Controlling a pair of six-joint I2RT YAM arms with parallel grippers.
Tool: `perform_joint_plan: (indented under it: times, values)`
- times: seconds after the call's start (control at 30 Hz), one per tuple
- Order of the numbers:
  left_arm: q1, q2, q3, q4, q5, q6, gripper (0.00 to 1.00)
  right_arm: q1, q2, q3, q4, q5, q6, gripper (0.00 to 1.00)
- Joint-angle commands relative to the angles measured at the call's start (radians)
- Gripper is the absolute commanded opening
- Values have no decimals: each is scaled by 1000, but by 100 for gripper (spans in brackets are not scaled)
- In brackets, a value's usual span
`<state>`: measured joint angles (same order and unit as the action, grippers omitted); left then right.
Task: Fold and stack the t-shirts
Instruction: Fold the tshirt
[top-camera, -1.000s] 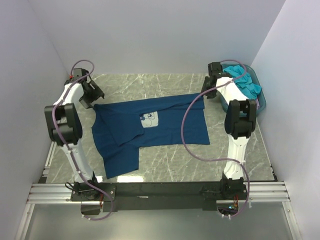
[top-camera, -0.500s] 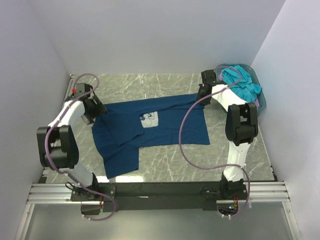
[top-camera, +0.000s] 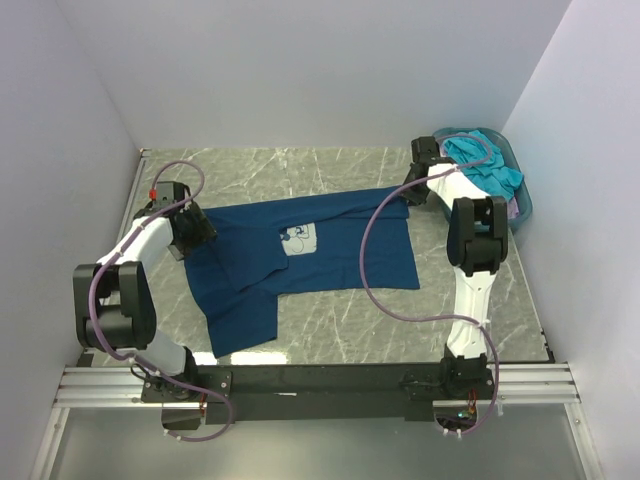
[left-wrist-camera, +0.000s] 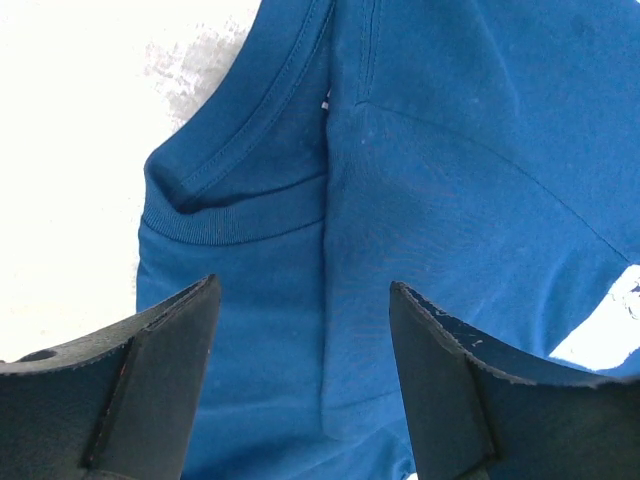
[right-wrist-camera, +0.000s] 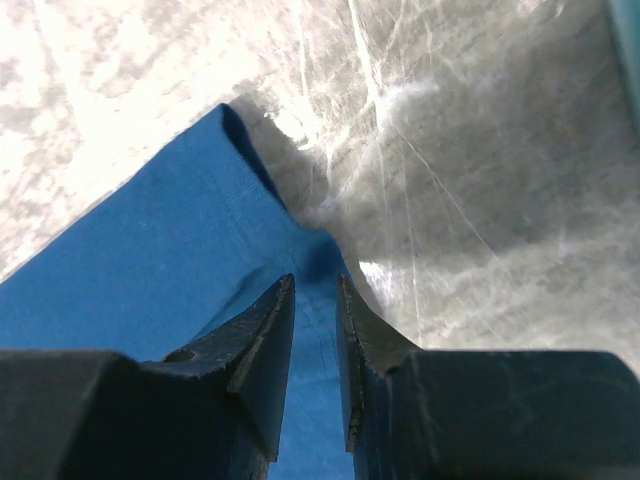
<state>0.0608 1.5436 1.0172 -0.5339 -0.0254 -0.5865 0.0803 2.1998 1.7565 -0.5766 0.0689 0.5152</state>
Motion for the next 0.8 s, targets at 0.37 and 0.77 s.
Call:
perform_joint_plan:
  times: [0.37, 0.77]
  values:
    - [-4, 6, 4, 46, 1, 22, 73, -1, 40, 58, -28, 14, 28, 27]
    - [-6, 4, 3, 48, 2, 25, 73, -4, 9, 26, -57, 60, 22, 33]
